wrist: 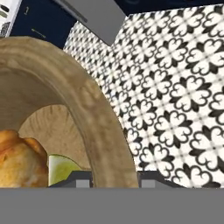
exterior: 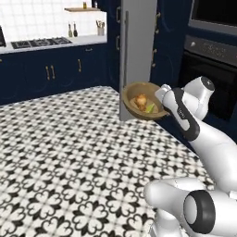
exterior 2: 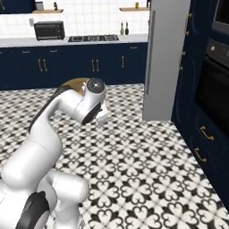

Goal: Pick the chicken drumstick and lemon wedge from their plates and place them in the bowl. Then put the bowl in the fridge.

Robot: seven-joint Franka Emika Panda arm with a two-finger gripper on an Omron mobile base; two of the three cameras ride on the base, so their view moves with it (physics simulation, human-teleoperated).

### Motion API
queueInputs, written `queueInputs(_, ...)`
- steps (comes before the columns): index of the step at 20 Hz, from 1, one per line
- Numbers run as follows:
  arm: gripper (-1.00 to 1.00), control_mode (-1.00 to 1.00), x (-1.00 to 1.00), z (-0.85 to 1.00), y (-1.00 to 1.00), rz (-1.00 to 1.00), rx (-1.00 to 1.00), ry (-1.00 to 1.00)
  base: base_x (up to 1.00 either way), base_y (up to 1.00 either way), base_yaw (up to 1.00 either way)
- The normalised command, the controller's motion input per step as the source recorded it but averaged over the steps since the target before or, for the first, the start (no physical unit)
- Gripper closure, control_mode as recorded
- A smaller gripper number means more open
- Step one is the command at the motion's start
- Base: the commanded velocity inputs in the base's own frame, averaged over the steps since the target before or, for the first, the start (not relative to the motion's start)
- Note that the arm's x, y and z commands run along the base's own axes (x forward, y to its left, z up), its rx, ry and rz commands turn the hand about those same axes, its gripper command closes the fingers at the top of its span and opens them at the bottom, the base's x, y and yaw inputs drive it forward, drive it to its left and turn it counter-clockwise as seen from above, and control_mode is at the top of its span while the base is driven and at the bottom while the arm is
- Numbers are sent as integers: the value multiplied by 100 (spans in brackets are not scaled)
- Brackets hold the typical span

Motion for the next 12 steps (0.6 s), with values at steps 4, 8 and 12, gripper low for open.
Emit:
queueInputs(4, 100, 100, 0, 0, 0, 0, 0, 0, 100, 47, 0)
queueInputs(8, 100, 100, 0, 0, 0, 0, 0, 0, 100, 54, 0)
queueInputs(12, 100, 100, 0, 0, 0, 0, 0, 0, 100, 61, 0)
